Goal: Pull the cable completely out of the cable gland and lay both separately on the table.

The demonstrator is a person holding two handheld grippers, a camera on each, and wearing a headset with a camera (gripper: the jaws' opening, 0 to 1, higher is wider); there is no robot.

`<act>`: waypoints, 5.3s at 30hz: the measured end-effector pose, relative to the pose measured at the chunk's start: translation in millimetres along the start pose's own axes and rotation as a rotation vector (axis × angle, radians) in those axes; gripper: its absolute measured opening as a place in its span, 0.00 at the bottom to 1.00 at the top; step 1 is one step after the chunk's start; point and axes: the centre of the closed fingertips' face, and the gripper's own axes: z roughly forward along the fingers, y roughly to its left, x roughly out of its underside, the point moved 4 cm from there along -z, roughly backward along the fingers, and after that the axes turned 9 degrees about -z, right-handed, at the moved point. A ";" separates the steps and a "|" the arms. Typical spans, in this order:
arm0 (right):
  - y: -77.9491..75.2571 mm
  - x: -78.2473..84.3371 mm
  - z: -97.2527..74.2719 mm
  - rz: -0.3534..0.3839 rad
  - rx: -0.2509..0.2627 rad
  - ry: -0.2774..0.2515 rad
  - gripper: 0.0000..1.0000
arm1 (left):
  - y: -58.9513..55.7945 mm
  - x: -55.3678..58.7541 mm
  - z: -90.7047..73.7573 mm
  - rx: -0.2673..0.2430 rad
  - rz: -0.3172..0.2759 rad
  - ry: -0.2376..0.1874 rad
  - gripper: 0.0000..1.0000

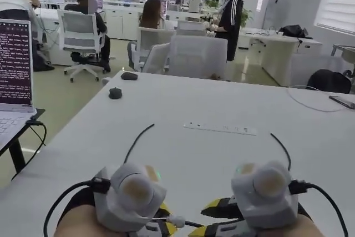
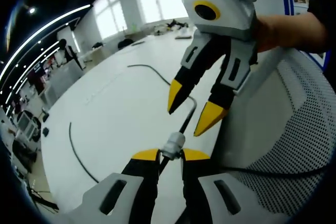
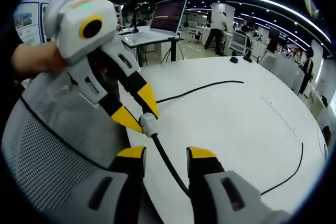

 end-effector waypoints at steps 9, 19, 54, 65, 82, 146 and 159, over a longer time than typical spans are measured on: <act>14.2 4.0 8.0 -0.139 -0.038 0.060 0.26 | -8.3 1.7 3.0 0.024 0.034 0.019 0.16; 19.4 -1.5 7.1 -0.154 -0.072 0.026 0.21 | -18.1 -2.2 5.3 0.038 0.144 0.022 0.17; 41.8 -5.6 22.5 -0.764 -0.031 0.163 0.11 | -18.7 17.6 6.3 0.117 -0.139 0.085 0.15; 23.1 -1.5 2.3 -0.047 -0.145 -0.020 0.19 | -21.0 2.1 8.6 -0.032 0.407 0.124 0.15; 19.2 -0.7 -1.1 0.175 -0.215 -0.090 0.14 | -28.5 -7.3 9.0 -0.033 0.549 0.100 0.15; 27.4 -10.3 6.6 -0.203 -0.233 0.136 0.12 | -23.1 5.5 9.2 0.099 0.110 0.066 0.14; 35.6 -4.4 7.7 -0.412 -0.065 0.145 0.18 | -20.4 8.8 9.4 0.105 0.040 0.072 0.14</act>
